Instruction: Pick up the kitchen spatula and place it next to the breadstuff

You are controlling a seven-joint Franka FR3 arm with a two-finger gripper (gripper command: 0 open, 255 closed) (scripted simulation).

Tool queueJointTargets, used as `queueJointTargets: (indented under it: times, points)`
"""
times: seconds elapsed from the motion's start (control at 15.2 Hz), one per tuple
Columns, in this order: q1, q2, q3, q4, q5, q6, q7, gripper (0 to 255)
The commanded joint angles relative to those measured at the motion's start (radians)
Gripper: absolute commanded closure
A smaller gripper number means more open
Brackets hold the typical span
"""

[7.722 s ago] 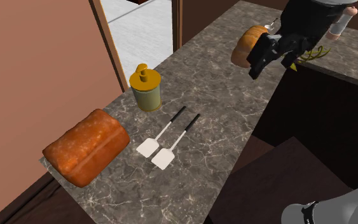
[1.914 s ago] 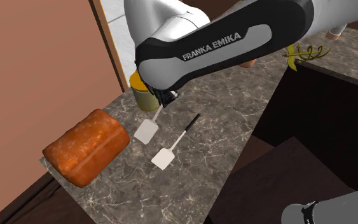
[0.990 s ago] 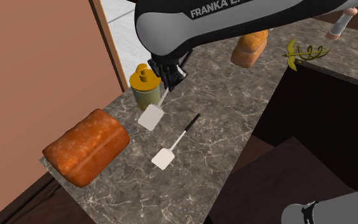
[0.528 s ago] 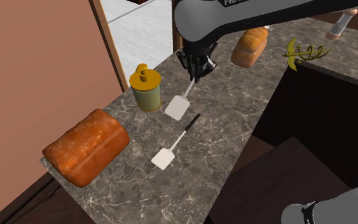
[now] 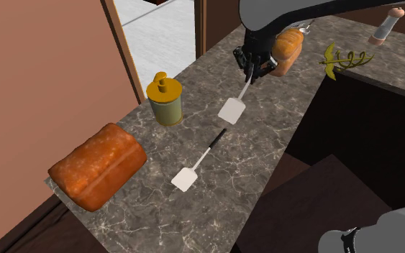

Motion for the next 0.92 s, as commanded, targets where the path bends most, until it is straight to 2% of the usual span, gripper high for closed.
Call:
queueJointTargets:
  times: [0.0, 0.46, 0.86]
  points:
    - [-0.021, -0.002, -0.028, -0.006, -0.001, 0.005, -0.050, 255]
    - [-0.098, 0.013, -0.128, 0.002, -0.016, 0.016, -0.219, 255]
    - [-0.164, 0.065, -0.206, 0.053, -0.036, 0.019, -0.351, 255]
